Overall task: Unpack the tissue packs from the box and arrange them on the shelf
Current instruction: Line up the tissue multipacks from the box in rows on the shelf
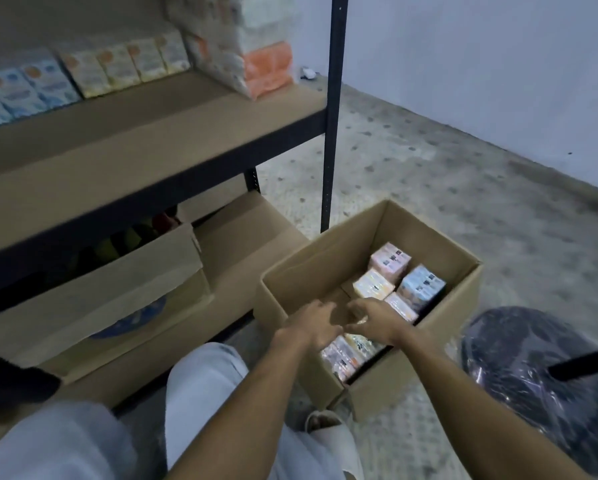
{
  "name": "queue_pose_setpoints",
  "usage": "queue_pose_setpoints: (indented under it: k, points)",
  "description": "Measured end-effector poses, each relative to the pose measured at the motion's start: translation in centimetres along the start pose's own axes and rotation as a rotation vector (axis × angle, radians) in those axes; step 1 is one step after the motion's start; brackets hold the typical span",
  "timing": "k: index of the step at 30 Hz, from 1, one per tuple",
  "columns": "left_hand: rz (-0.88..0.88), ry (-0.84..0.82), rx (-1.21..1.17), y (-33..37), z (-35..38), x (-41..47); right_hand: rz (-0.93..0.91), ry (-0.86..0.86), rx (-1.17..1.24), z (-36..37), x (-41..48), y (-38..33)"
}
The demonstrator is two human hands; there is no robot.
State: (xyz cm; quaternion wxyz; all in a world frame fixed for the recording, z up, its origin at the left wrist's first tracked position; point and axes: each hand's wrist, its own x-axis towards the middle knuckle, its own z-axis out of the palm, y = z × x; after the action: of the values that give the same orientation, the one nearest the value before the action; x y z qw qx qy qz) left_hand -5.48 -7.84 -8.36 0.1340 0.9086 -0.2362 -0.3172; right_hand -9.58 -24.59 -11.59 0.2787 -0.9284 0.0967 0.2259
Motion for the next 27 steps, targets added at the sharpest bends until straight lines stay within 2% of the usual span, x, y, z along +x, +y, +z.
queue_pose_setpoints:
  k: [6, 14, 23, 27]
  points:
    - [-0.053, -0.052, 0.128, 0.9, 1.7, 2.2, 0.056, -0.094, -0.108, 0.6, 2.6, 1.2]
    - [-0.168, -0.274, 0.206, 0.7, 4.5, 5.2, 0.144, -0.235, -0.244, 2.1, 4.5, 2.6]
    - [-0.262, -0.434, -0.188, 1.0, 5.9, 6.9, 0.200, -0.320, -0.208, 2.0, 5.6, 3.8]
    - [-0.314, -0.365, -0.394, 1.4, 6.9, 7.0, 0.196, -0.326, -0.167, 1.9, 5.9, 4.5]
